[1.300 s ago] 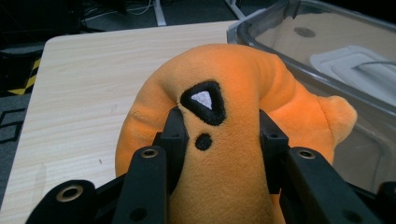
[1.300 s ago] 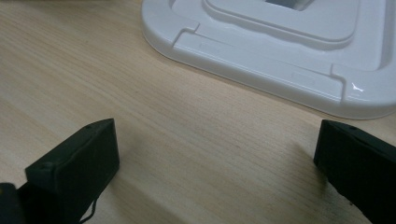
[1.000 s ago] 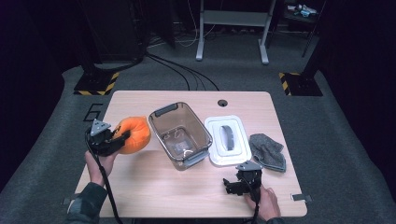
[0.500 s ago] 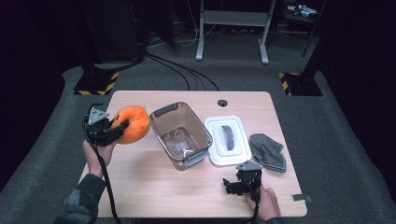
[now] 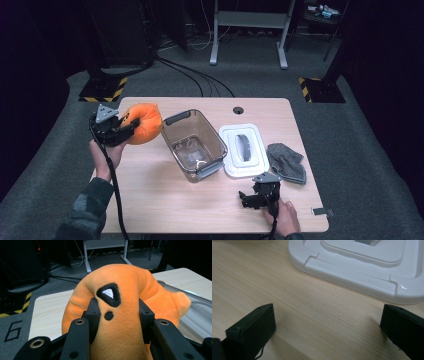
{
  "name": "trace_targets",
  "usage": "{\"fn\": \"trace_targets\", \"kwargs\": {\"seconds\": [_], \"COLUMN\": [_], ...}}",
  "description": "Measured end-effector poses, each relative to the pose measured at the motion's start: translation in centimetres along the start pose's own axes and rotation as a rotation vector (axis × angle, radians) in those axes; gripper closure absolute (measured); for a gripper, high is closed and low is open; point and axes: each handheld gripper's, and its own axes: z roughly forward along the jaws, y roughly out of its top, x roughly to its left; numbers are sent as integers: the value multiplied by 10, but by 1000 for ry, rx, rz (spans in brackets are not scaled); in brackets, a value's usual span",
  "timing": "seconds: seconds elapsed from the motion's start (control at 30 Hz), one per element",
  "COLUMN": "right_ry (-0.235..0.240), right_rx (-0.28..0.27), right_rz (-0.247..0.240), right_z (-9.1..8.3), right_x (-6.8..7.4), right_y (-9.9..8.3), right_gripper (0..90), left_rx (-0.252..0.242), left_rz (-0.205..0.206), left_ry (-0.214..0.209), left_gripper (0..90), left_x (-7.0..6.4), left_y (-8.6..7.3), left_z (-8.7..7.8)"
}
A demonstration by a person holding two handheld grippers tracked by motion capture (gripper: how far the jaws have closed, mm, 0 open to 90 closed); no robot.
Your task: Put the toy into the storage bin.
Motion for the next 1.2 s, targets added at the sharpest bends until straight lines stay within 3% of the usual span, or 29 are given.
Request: {"fn": "trace_targets", "kwargs": {"seconds": [0.33,0.73,1.2], "right_ry": [-2,0,3], "right_rx": [0,0,-3], "right_rz": [-2,1,15], "right_z": [0,0,0], "right_x": [0,0,1], "right_y": [0,0,0], "right_gripper": [0,0,0], "left_rx": [-5,7,13], "left_rz": [5,42,63], "left_ry": [-26,-81,-116], "left_gripper": [636,632,627], "left_x": [-9,-28,-53], "left_y": [11,17,19], "left_z": [9,22,39]}}
